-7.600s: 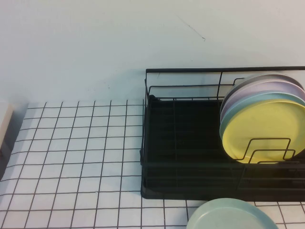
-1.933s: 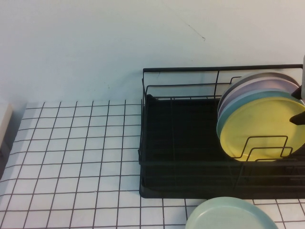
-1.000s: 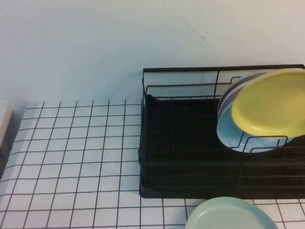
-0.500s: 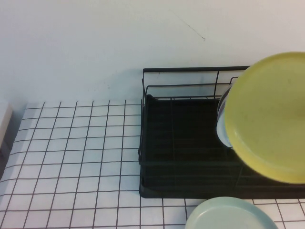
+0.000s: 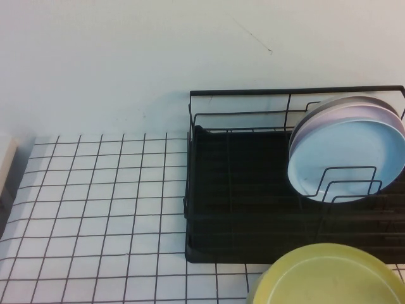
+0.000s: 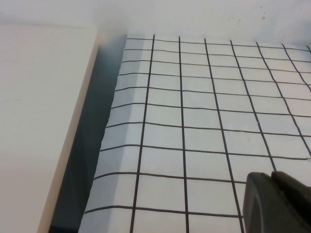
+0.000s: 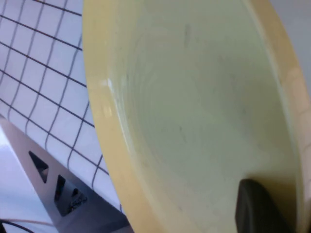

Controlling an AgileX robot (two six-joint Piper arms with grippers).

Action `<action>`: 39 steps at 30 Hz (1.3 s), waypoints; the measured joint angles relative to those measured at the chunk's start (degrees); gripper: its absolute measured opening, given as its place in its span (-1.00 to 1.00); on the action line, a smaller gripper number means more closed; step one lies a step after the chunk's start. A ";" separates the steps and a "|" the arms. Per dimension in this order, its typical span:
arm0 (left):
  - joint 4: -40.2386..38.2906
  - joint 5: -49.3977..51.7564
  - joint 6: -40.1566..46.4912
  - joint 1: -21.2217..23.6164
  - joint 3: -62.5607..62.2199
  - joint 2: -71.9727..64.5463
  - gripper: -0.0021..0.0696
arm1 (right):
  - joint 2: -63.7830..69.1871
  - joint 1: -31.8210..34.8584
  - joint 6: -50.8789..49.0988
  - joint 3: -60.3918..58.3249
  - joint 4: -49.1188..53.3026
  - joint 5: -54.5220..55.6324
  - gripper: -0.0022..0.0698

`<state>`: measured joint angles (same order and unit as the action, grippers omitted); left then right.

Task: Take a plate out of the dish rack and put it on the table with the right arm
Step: Place the plate from the table

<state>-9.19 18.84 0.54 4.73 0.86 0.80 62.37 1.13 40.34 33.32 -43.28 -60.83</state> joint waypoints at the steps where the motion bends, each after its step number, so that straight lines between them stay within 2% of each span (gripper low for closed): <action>1: 0.00 0.00 0.00 0.00 0.00 0.00 -0.95 | 0.00 0.00 1.50 -3.25 -1.16 2.12 -0.67; 5: 0.00 0.00 0.00 0.00 0.00 0.00 -0.95 | 0.71 0.00 10.53 -8.32 -6.19 8.39 -0.67; 10: 0.00 0.00 0.00 0.00 0.00 0.00 -0.95 | 1.90 0.00 19.70 -8.84 -10.35 11.63 -0.67; 18: 0.00 0.00 0.00 0.00 0.00 0.00 -0.95 | 6.45 0.00 23.40 -8.84 -11.45 16.06 -0.62; 21: 0.00 0.00 0.00 0.00 0.00 0.00 -0.95 | 9.36 0.00 24.85 -8.84 -13.06 16.06 -0.43; 27: 0.00 0.00 0.00 0.00 0.00 0.00 -0.95 | 13.69 0.00 32.12 -8.57 -14.47 16.11 0.06; 32: 0.00 0.00 0.00 0.00 0.00 0.00 -0.95 | 13.79 0.00 35.00 -4.01 -9.91 13.64 0.16; 39: 0.00 0.00 0.00 0.00 0.00 0.00 -0.95 | 13.79 0.00 24.70 6.93 5.71 4.04 0.17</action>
<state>-9.19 18.84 0.54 4.73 0.86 0.80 76.16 1.13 65.04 40.26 -37.58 -56.79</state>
